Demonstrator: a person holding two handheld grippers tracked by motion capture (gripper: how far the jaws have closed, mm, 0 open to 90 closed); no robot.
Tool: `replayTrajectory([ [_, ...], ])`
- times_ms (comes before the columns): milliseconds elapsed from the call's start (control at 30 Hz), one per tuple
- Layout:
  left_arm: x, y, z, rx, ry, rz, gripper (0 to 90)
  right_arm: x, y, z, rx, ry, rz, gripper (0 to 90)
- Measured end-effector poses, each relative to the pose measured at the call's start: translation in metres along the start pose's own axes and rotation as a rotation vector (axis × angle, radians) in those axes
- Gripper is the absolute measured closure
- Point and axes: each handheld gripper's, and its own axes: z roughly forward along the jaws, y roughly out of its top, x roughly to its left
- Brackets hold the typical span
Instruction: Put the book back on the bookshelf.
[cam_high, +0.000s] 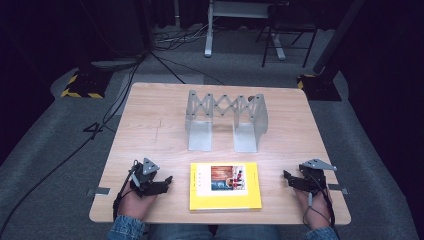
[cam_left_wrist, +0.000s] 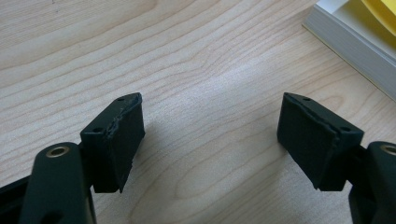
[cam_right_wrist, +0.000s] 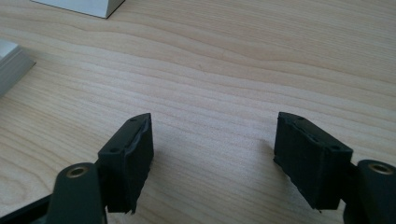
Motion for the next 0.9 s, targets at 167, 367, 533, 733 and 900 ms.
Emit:
replayTrajectory([
  [167,-0.001,-0.001,-0.001,0.0,-0.003,0.008,23.9,0.0,0.0,0.0,0.0,0.0,0.0,28.6],
  [367,0.0,0.0,-0.003,0.001,-0.004,0.001,26.4,0.0,0.0,0.0,0.0,0.0,0.0,28.6],
  [533,-0.003,0.007,-0.015,-0.049,-0.101,-0.076,26.1,0.0,0.0,0.0,0.0,-0.001,0.001,28.6],
  [733,-0.026,0.023,-0.018,-0.042,-0.209,-0.08,26.2,0.001,0.0,0.0,0.0,-0.005,0.006,28.6],
  [900,-0.044,0.031,-0.012,-0.013,-0.268,-0.073,26.1,0.001,0.0,0.0,-0.001,-0.005,0.005,28.7],
])
